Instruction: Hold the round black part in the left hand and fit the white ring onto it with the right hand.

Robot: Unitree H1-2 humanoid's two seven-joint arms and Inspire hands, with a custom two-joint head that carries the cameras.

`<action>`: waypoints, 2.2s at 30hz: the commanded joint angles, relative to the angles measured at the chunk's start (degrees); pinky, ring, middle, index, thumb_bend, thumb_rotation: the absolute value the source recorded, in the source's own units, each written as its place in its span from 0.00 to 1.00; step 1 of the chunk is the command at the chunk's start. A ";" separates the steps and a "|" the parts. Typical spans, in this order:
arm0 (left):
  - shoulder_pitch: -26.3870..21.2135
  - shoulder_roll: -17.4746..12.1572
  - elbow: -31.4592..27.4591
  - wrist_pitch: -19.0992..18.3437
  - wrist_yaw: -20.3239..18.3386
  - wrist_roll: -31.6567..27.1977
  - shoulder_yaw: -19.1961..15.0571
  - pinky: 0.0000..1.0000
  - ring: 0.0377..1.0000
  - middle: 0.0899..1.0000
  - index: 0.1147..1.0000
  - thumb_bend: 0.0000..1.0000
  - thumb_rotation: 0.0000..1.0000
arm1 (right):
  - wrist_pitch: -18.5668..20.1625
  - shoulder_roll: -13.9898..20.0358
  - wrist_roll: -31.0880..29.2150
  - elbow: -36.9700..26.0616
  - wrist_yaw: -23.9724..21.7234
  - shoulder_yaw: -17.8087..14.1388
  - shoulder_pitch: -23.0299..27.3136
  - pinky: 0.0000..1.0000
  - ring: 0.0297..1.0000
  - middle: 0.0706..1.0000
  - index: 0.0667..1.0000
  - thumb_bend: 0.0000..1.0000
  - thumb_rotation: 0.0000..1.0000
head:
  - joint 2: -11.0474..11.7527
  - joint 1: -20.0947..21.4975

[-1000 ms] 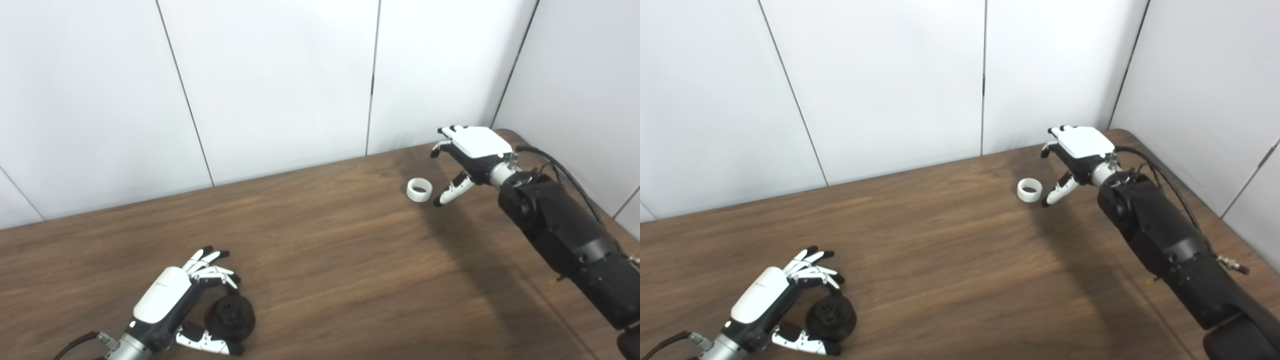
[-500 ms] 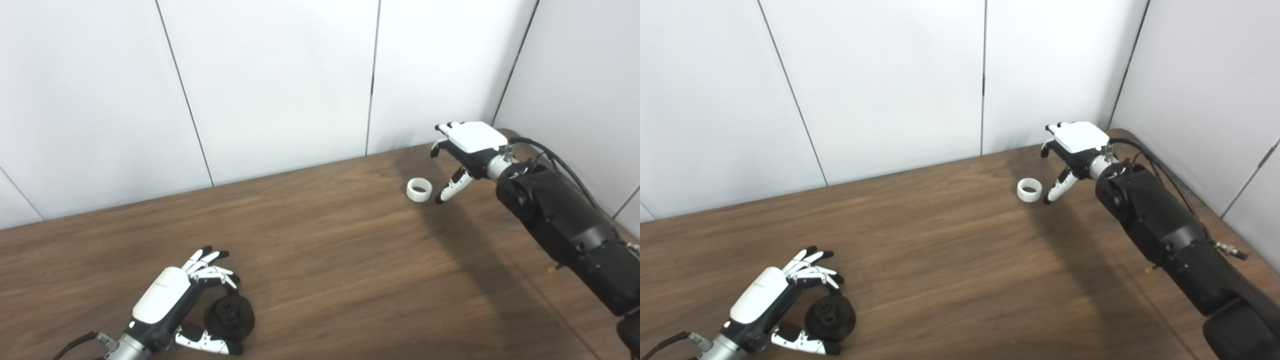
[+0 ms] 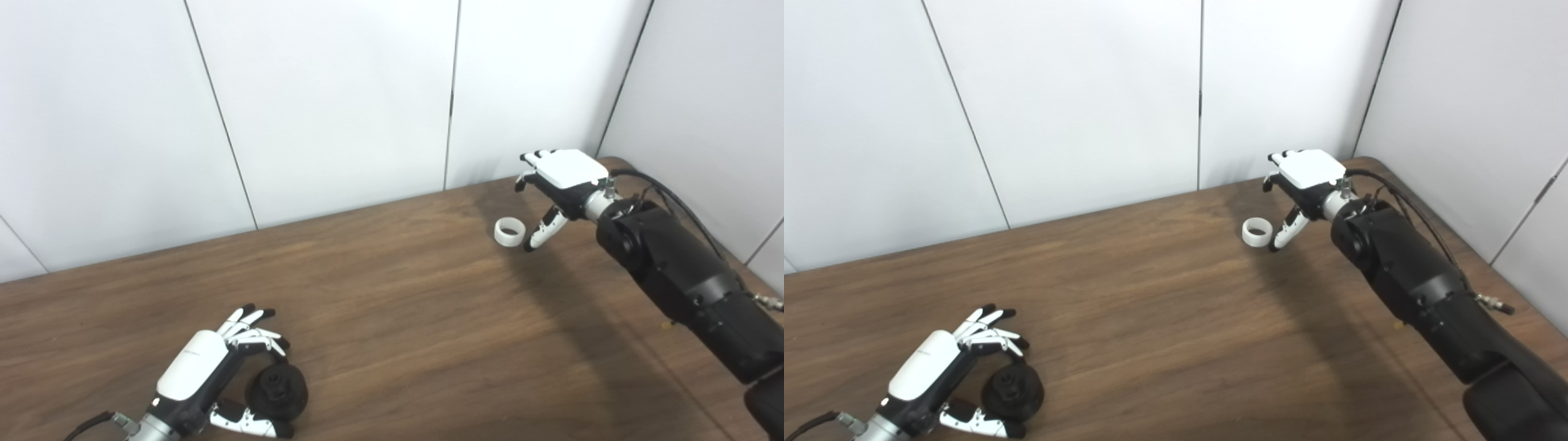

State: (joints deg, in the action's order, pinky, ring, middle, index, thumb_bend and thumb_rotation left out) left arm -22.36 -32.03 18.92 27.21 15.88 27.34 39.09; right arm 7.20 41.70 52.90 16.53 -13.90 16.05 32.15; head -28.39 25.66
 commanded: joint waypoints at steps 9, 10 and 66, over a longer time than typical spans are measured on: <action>1.81 -0.76 -0.08 -0.29 0.44 -0.39 0.07 1.00 0.92 0.67 0.42 0.52 0.06 | -0.31 -0.10 -0.94 -1.55 1.67 -1.27 1.06 1.00 1.00 1.00 0.76 0.98 0.36 | -0.17 -0.04; 1.82 -0.72 -0.07 -0.29 0.37 -0.39 0.01 1.00 0.92 0.67 0.42 0.52 0.06 | -0.20 -0.18 -1.02 -1.69 1.64 -1.31 0.90 1.00 1.00 1.00 0.76 0.98 0.35 | -0.17 -0.04; 5.44 0.00 -6.33 -0.31 -3.84 0.76 -4.25 1.00 0.91 0.67 0.42 0.52 0.06 | -1.40 -0.55 -5.56 5.84 -2.85 0.15 7.09 1.00 1.00 0.96 0.76 0.95 0.39 | -1.00 -1.62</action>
State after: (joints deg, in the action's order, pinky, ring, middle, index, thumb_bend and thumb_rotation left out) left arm -17.59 -32.08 13.47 26.81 12.20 27.91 34.68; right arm 5.96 38.84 47.73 24.05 -16.40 16.71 35.80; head -29.35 24.00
